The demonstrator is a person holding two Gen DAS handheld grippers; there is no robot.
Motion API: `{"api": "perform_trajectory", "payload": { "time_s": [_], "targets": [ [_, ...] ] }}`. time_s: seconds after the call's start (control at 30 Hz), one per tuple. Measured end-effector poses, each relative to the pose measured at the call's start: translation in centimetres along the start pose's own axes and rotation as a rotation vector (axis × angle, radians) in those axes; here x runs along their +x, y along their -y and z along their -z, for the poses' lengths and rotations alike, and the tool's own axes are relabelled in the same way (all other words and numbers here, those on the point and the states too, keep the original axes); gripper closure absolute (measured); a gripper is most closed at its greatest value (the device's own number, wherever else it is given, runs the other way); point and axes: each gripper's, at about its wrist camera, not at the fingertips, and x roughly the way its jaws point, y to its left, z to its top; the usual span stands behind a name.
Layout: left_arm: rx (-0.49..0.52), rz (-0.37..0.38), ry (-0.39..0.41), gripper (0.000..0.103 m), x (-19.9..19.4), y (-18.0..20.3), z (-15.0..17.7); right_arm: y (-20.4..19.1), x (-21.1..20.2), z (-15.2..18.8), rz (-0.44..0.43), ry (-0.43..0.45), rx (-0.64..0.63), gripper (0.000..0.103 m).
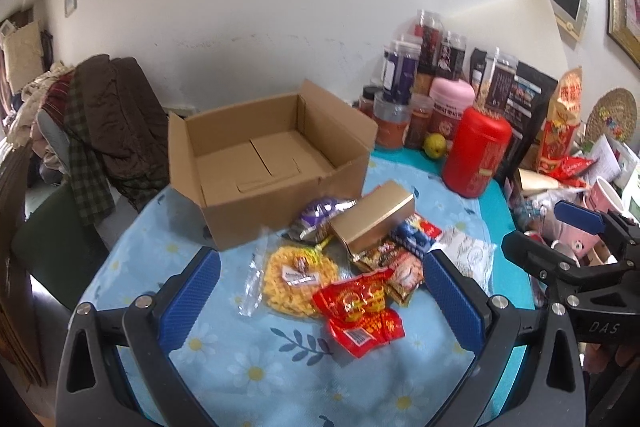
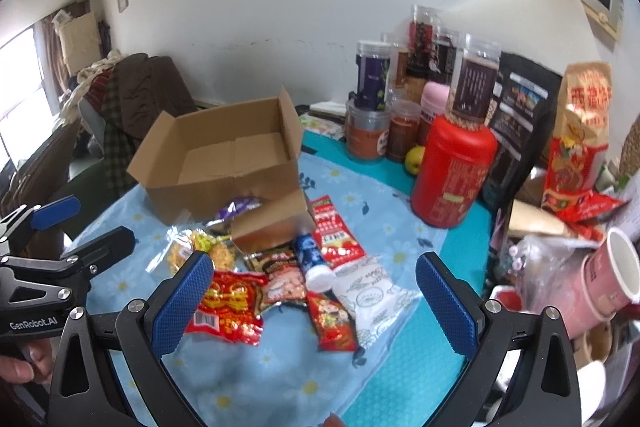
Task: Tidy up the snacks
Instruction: 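Lower the left tool onto the red candy packets while the right tool lowers onto another red packet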
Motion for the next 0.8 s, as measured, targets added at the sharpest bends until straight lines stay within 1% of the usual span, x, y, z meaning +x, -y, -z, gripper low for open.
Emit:
{"api": "perform_trajectory", "payload": {
  "time_s": [0.33, 0.6, 0.67, 0.7, 0.77, 0.8],
  "targets": [
    [0.003, 0.076, -0.093, 0.0, 3.5, 0.9, 2.6, 1.5, 3.0, 3.3, 0.003, -0.045, 0.04, 0.0],
    [-0.013, 0.088, -0.151, 0.0, 6.7, 1.0, 4.0, 2.7, 6.3, 5.2, -0.02, -0.108, 0.068, 0.0],
    [-0.016, 0.085, -0.17, 0.0, 7.5, 1.1, 4.3, 3.0, 6.9, 5.5, -0.032, -0.124, 0.078, 0.004],
    [-0.019, 0.084, -0.183, 0.0, 7.9, 1.2, 4.4, 3.1, 7.1, 5.7, -0.038, -0.13, 0.084, 0.009],
    [-0.024, 0.09, -0.206, 0.0, 8.8, 1.3, 4.7, 3.3, 7.5, 6.1, -0.047, -0.142, 0.089, 0.014],
    [-0.025, 0.092, -0.216, 0.0, 9.2, 1.4, 4.8, 3.4, 7.6, 6.3, -0.049, -0.15, 0.09, 0.018]
  ]
}}
